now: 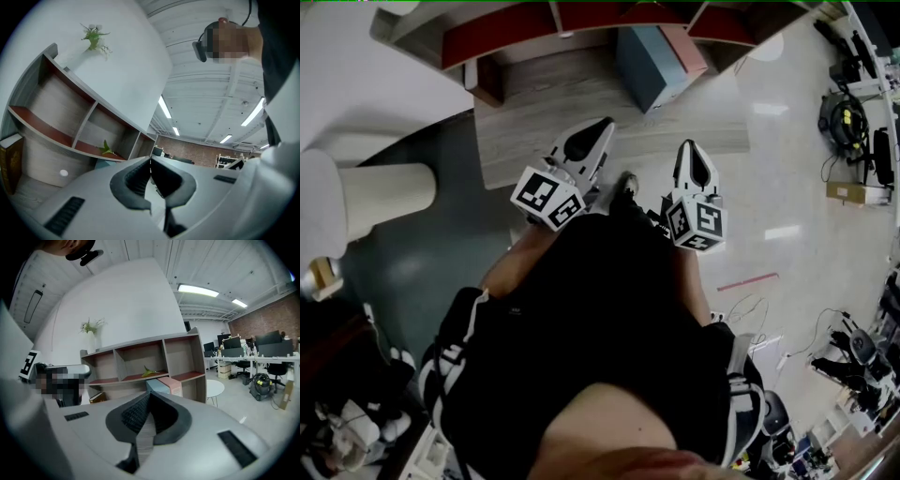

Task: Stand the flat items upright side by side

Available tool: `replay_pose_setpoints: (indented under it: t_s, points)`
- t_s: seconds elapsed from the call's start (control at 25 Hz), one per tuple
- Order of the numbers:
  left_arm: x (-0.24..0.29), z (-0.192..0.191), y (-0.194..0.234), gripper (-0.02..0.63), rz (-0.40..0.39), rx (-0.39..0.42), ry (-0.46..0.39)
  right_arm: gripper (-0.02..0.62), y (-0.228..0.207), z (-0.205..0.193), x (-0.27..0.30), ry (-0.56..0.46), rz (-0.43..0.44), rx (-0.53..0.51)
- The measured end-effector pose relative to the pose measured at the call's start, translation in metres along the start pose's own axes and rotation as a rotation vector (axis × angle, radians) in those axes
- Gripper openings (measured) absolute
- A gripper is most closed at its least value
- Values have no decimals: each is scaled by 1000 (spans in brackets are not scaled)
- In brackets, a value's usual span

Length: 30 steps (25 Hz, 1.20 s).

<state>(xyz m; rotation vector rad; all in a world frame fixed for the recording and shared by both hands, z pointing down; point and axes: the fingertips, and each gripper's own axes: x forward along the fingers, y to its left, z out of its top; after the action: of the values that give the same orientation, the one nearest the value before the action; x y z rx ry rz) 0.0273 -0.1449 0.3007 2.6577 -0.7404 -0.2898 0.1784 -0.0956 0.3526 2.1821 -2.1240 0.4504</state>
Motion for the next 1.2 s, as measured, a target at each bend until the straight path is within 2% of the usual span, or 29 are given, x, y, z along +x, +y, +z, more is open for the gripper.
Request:
replay_pose_setpoints:
  t_s: [1.2]
  points:
    - [-1,-3,6,25,12,-8,12,25,6,-2,6,8,2,-12]
